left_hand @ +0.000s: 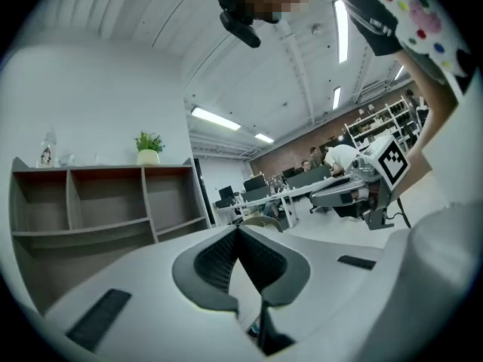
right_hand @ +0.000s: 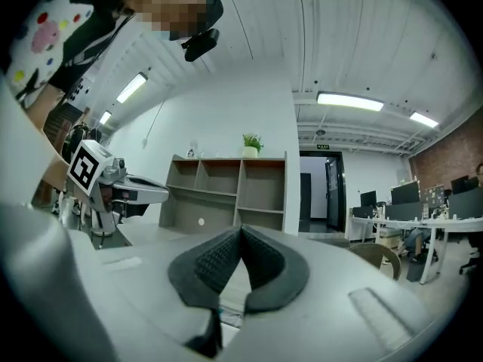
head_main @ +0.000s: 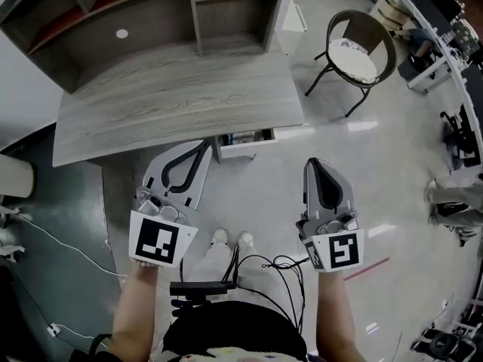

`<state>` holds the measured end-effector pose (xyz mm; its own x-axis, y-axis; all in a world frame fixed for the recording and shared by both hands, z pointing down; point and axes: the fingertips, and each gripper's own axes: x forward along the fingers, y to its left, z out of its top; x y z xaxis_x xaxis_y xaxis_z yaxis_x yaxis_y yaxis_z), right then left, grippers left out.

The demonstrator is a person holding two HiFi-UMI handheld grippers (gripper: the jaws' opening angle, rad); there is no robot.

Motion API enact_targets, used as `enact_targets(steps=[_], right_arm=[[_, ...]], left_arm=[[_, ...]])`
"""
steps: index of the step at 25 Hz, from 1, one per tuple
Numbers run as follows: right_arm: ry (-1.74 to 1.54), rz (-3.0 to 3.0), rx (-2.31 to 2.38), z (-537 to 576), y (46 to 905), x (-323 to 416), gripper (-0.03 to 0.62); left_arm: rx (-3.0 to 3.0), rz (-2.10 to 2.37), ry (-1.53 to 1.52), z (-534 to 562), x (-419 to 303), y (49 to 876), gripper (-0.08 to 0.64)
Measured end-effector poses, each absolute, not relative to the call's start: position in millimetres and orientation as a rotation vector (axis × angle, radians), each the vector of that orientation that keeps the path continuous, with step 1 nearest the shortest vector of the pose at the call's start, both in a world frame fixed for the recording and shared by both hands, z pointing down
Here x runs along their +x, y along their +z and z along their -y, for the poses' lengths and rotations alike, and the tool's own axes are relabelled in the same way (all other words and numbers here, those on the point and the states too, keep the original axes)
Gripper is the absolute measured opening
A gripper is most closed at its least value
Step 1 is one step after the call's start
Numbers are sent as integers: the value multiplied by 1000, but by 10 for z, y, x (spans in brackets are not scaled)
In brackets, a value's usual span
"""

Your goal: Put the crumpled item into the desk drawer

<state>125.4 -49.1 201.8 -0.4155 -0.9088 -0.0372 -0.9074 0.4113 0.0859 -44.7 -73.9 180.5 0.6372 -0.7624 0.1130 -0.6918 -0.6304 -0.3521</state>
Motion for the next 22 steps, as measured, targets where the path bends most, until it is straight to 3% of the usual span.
enact_targets(steps=[11,22], right_arm=[[-241,2635,1717,240,1518,1205,9],[-252,2634,1679,134,1441,1152,9]], left_arm=[[-2611,-1342,-188,430,-810,1334,6],[-2593,-1375,-199,285,-966,1336,6]])
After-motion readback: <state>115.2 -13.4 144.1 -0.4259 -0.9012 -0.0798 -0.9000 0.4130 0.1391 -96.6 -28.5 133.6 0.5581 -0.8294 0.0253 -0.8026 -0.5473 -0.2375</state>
